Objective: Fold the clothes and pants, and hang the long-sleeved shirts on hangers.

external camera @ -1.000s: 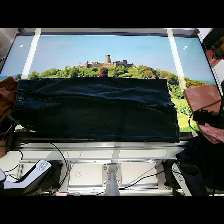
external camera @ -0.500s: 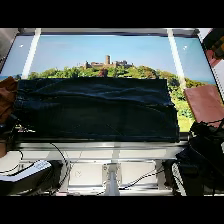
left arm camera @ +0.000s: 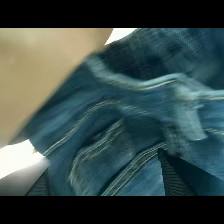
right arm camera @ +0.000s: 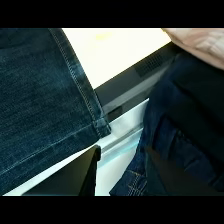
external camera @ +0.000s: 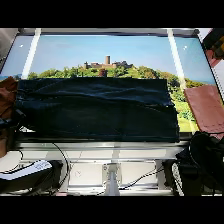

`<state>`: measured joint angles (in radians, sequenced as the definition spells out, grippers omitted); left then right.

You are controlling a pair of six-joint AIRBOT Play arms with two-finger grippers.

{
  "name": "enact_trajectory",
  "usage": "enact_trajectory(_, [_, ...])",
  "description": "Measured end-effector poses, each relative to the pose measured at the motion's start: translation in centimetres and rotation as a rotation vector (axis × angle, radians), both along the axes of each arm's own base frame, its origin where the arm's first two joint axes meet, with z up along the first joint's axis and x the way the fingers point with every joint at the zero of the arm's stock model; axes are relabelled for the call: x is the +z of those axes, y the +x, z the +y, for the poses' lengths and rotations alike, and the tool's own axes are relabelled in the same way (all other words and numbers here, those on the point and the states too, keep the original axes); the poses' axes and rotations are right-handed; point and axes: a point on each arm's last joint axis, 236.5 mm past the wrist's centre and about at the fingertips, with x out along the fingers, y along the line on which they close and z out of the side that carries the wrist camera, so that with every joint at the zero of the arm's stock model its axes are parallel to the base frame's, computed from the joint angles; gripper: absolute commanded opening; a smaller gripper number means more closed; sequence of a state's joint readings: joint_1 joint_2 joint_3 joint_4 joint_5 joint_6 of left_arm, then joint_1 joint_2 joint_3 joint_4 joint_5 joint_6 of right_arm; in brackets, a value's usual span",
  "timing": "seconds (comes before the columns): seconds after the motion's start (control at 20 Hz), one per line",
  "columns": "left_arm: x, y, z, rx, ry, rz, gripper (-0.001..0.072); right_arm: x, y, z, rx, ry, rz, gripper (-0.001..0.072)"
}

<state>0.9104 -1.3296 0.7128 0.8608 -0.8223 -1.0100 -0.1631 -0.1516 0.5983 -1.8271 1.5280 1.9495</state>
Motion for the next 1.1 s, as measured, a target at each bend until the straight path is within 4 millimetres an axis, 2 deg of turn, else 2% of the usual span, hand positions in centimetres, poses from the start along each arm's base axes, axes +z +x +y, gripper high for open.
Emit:
enact_trajectory(0.05, [-0.2, 0.3, -0.2, -0.009, 0.005, 0.002, 0.0438, 0.0, -0.3, 0.0, -0.011, 0.002, -0.006, 0.0314])
enact_trajectory(0.2, [-0.6, 0.6, -0.7, -0.030, 0.012, 0.010, 0.0103, 0.0, -0.7, 0.0, -0.029, 0.008, -0.017, 0.0316])
enact_trajectory(0.25, [-0.5, 0.6, -0.8, -0.037, 0.018, 0.011, 0.0061, 0.0, -0.6, 0.0, -0.030, 0.009, -0.024, 0.0316])
enact_trajectory(0.4, [1.1, 1.1, -0.7, -0.044, 0.049, -0.022, 0.0061, 0.7, 0.7, 0.4, -0.011, 0.018, -0.092, 0.0316])
enact_trajectory(0.55, [4.0, 1.6, -0.3, -0.046, 0.113, -0.078, 0.0060, 0.6, 1.6, 1.4, -0.028, 0.079, -0.136, 0.0349])
enact_trajectory(0.65, [6.1, 1.9, -0.2, -0.045, 0.158, -0.117, 0.0061, -0.8, 1.5, 2.8, -0.040, 0.154, -0.109, 0.0362])
enact_trajectory(0.7, [7.0, 1.9, -0.1, -0.045, 0.179, -0.134, 0.0060, -1.9, 1.2, 3.5, -0.043, 0.192, -0.081, 0.0460])
enact_trajectory(0.75, [7.7, 2.0, 0.0, -0.044, 0.195, -0.147, 0.0060, -3.1, 0.9, 4.3, -0.051, 0.233, -0.053, 0.0518])
enact_trajectory(0.9, [9.0, 2.0, 0.0, -0.044, 0.222, -0.170, 0.0061, -6.5, 0.1, 6.9, -0.103, 0.376, 0.020, 0.0516])
enact_trajectory(1.0, [9.4, 2.0, -0.1, -0.047, 0.229, -0.177, 0.0061, -7.6, 0.0, 8.5, -0.142, 0.465, 0.040, 0.0518])
enact_trajectory(1.1, [9.5, 2.1, -0.1, -0.048, 0.233, -0.180, 0.0061, -8.3, -0.1, 9.8, -0.181, 0.537, 0.069, 0.0569])
